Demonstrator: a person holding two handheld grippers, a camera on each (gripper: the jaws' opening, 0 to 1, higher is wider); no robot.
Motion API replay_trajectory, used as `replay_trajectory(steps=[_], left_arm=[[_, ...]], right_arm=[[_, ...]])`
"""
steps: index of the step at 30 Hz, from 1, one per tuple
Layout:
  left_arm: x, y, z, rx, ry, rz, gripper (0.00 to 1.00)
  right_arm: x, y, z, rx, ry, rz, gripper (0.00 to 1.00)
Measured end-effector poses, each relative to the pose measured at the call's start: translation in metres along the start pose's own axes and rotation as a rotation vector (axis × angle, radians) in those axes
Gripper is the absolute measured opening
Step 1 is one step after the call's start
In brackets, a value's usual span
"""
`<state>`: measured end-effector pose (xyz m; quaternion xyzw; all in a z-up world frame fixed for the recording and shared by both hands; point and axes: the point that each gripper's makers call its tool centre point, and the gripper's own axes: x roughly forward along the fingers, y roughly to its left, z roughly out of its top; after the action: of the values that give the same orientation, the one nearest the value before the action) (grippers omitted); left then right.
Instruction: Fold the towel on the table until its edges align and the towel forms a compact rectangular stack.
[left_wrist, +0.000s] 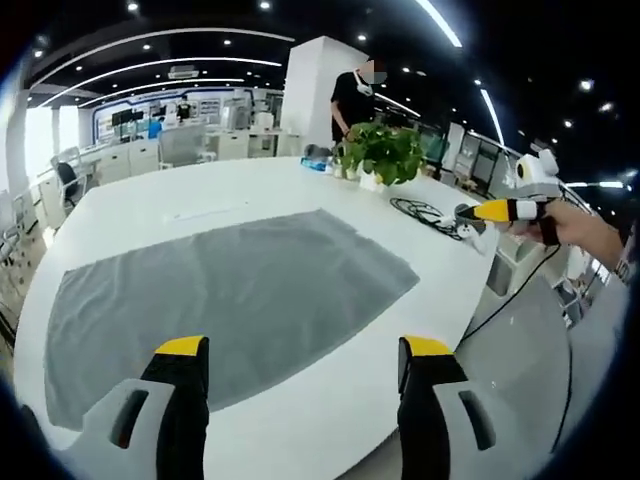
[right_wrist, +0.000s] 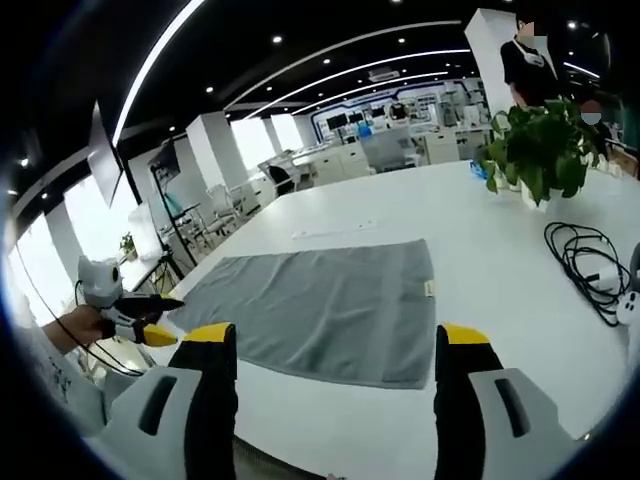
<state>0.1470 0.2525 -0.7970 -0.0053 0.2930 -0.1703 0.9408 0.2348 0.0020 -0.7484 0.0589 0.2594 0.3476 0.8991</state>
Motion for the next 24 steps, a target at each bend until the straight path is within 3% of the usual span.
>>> replay_trajectory(steps=[3,15,24], left_arm=[[0.006,-0.008,0.002,0.051,0.019,-0.028,0.79],[0.032,-0.048,0.028,0.122,-0.021,-0.172,0.74],[0.048,-0.076,0.032,0.210,0.009,-0.261,0.70]], right_arm=[[0.002,-0.003,0.003,-0.004,-0.004,-0.002,0.81],[0.010,-0.008,0.017,-0.017,-0.020,0.002,0.81],[0.010,-0.018,0.025,-0.031,-0.028,0.002,0.80]])
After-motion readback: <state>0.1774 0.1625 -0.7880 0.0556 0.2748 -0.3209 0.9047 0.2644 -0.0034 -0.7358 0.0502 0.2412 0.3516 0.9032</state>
